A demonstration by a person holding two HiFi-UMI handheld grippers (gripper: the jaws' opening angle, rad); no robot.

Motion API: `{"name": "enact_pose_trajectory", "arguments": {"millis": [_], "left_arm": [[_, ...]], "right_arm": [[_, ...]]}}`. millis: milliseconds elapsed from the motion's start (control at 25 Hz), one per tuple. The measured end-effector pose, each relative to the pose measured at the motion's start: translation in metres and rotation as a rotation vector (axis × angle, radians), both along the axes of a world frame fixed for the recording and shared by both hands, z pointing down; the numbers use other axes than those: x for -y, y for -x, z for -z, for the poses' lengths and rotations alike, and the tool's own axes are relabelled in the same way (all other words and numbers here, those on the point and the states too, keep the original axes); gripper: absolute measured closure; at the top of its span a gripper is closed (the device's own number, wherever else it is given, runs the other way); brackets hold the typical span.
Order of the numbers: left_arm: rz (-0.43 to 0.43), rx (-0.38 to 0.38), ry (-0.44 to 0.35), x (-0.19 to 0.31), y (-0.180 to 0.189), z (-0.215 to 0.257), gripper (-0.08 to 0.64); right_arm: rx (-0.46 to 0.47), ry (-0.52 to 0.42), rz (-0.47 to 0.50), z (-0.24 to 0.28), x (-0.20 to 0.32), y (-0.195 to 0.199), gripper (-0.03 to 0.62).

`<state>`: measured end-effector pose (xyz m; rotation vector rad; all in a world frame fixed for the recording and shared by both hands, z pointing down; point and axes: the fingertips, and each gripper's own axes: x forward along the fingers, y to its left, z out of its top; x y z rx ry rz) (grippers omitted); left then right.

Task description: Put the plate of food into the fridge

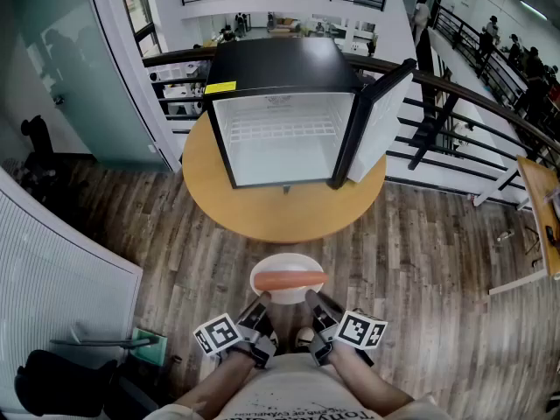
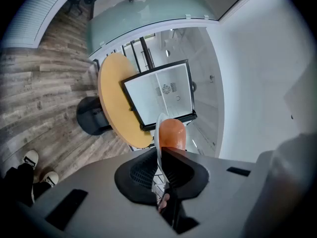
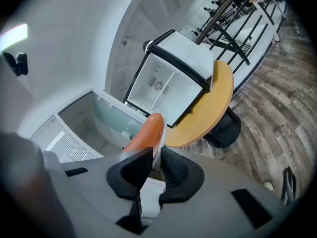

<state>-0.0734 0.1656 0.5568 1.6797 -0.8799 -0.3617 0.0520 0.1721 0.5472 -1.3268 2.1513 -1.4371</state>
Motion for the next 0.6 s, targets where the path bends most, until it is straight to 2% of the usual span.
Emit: {"name": "enact_pose_trajectory", "arguments": {"millis": [120,240,400,520,600], "left_arm": [[-0.004,0.006,-0.006,0.002,0.001,0.001,0.522],[0.008,-0.045,0.018,0.003,-0.001,0.002,0.522],[0.006,-0.033,0.012,0.006,0.005,0.002,0.522],[0.016,-0.076,0.033,0.007,0.008,0.003,0.522],[0.011,-0.069,0.035,0.009,0.013,0.001,0.522]], "right_arm": [[0.0,-0.001,-0.001,0.001,0.002,0.001,0.525],[-0.001,-0.002,-0.001,0.001,0.004,0.003,0.525],[0.003,-0.006,-0.003,0.002,0.007,0.007,0.525],[0.016,-0.01,-0.008,0.001,0.008,0.013,0.525],[0.012,-0.012,-0.01,0.0,0.009,0.018,0.525]]}}
